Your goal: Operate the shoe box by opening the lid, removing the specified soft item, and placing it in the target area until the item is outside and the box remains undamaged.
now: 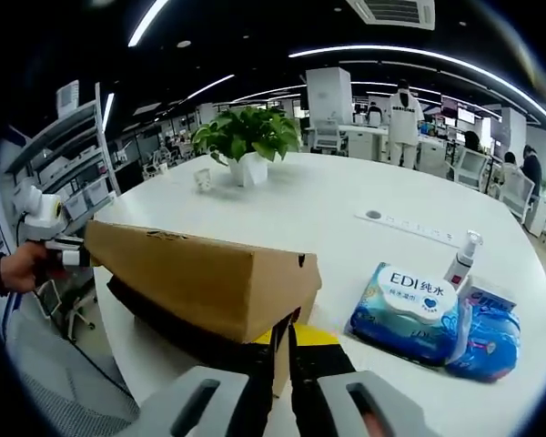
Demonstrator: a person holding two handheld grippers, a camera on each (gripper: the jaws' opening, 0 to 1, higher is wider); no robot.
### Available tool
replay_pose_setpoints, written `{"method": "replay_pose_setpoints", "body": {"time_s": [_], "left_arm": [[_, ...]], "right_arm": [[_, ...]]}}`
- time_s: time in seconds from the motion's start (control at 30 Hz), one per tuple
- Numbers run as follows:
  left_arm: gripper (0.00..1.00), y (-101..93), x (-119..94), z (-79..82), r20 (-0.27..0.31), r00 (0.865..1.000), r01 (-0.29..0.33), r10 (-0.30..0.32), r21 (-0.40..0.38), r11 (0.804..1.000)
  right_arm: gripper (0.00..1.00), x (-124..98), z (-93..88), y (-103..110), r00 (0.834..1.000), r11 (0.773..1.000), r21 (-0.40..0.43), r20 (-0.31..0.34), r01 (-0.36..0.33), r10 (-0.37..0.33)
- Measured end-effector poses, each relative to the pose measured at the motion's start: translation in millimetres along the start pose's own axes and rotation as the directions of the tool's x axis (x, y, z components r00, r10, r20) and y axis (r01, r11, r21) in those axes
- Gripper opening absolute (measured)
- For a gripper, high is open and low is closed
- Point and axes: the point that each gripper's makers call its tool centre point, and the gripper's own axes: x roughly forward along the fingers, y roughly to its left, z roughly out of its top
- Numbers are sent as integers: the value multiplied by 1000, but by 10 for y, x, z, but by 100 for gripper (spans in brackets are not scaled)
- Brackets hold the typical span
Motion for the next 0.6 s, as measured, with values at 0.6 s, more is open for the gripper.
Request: {"method": "replay_pose_setpoints", "body": {"time_s": [0.6], "left_arm": [[12,-24,-87,-69,2,1000,1,-1,65,998]], "right_arm": [[0,-14,-101,-26,1000,1000,0,-8,6,-6]]}}
